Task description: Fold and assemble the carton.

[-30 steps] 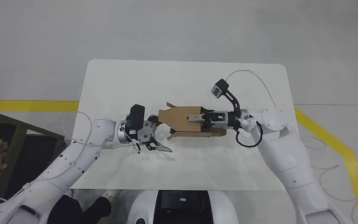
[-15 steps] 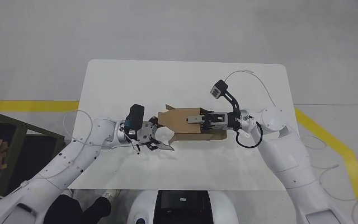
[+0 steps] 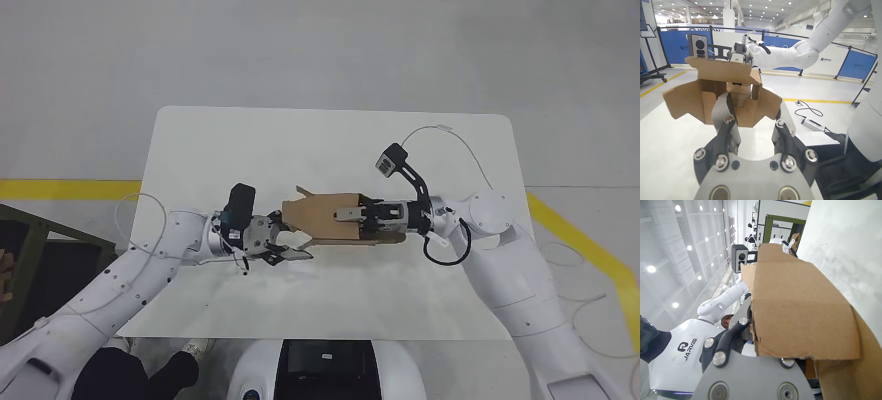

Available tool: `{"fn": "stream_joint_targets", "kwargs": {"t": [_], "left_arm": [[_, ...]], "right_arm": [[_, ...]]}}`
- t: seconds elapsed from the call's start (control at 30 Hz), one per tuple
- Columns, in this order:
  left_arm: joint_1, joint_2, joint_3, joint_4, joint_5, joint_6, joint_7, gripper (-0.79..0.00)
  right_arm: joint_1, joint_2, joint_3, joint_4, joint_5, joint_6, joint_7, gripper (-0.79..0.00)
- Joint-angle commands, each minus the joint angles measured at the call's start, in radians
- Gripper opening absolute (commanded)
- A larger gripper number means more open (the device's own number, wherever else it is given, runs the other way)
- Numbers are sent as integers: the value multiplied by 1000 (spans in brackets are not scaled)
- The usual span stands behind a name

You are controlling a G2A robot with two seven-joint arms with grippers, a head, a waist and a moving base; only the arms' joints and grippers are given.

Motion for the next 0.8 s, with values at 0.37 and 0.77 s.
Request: {"fn": "stream_joint_targets", "kwargs": {"t": [0.37, 0.77], "left_arm": [[-26, 20, 50, -4, -26, 0, 28, -385], [-47, 25, 82, -3, -67, 0, 28, -456]], "right_arm": [[-5, 5, 4, -12, 11, -3, 19, -785], [-8, 9, 0, -31, 7, -9, 31, -785]]}}
